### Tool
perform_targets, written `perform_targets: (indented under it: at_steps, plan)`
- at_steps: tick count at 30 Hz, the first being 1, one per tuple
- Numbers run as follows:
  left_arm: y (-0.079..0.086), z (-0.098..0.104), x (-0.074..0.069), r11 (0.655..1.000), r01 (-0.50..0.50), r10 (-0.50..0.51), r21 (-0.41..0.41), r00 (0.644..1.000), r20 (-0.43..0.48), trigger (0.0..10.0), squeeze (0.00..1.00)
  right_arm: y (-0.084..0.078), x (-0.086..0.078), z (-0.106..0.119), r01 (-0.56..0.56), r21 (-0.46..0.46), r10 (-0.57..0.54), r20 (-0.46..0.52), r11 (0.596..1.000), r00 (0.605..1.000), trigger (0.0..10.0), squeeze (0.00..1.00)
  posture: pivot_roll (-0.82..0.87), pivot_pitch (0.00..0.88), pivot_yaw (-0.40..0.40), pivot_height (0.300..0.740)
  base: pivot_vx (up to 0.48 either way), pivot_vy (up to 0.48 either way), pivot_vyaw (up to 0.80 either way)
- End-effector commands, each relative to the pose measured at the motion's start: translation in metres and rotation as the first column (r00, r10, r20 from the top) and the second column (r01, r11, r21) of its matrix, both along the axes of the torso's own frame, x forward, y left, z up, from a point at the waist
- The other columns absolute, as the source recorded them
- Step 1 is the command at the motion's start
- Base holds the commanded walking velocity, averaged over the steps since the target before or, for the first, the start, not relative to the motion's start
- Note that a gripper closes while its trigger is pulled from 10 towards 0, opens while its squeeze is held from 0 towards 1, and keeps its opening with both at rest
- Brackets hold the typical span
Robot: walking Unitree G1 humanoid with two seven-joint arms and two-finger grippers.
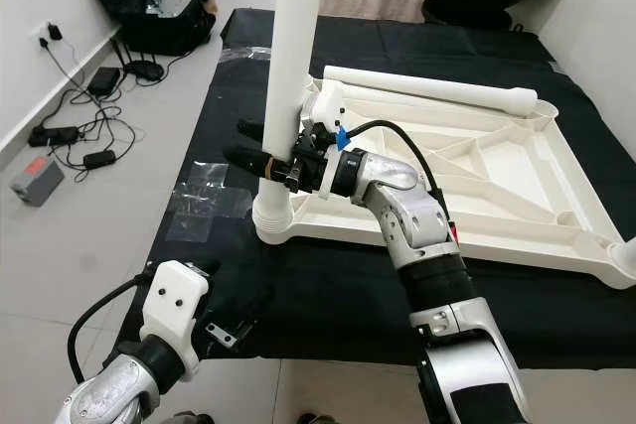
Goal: Building children table
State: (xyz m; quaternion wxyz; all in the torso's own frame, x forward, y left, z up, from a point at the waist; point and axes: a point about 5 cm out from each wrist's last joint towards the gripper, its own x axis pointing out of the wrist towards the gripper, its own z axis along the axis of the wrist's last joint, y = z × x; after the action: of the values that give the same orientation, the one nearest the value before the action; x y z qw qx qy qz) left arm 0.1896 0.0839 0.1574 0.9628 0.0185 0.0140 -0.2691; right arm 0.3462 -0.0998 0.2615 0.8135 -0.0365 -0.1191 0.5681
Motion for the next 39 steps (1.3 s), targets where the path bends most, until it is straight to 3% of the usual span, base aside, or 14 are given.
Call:
perform_targets:
  at_steps: [1,5,8,12,16,28,39]
  plan:
    - [-0.002,-0.001,-0.004,1.000,0.003,-0.003,-0.002,1.000,-0.008,10.0,0.00,0.002,0.002,0.005,0.008,0.009,-0.008,0.030,1.000,1.000,10.0,0.00,0.09,0.170,-0.071,0.740,0.000,0.000,0.00]
    - [-0.003,0.001,-0.007,1.000,0.003,-0.003,-0.007,1.000,-0.012,10.0,0.00,0.003,0.007,0.005,0.020,0.022,-0.020,0.020,1.000,1.000,10.0,0.00,0.09,0.180,-0.073,0.740,0.000,0.000,0.00]
    - [-0.004,0.002,-0.009,1.000,0.005,-0.005,-0.011,1.000,-0.013,10.0,0.00,0.006,0.004,0.005,-0.060,0.006,0.060,0.014,0.998,0.998,10.0,0.00,0.10,0.194,-0.075,0.740,0.000,0.000,0.00]
    - [-0.004,0.003,-0.009,1.000,0.007,-0.007,-0.012,1.000,-0.013,10.0,0.00,0.006,0.004,0.005,-0.080,-0.001,0.080,0.010,0.997,0.997,10.0,0.00,0.10,0.194,-0.075,0.740,0.000,0.000,0.00]
    - [-0.004,0.004,-0.011,1.000,0.005,-0.005,-0.015,1.000,-0.016,10.0,0.00,-0.001,0.002,0.004,-0.153,-0.031,0.153,0.003,0.988,0.988,10.0,0.00,0.10,0.208,-0.078,0.740,0.000,0.000,0.00]
    - [-0.004,0.006,-0.013,1.000,0.008,-0.008,-0.012,1.000,-0.016,10.0,0.00,-0.010,0.008,-0.002,-0.138,-0.091,0.139,0.002,0.986,0.990,10.0,0.00,0.10,0.213,-0.070,0.740,0.000,0.000,0.00]
    - [-0.002,0.008,-0.010,1.000,0.002,-0.002,-0.009,1.000,-0.010,10.0,0.00,-0.008,0.002,-0.017,-0.176,-0.136,0.175,-0.019,0.975,0.984,10.0,0.00,0.10,0.212,-0.069,0.740,0.000,0.000,0.00]
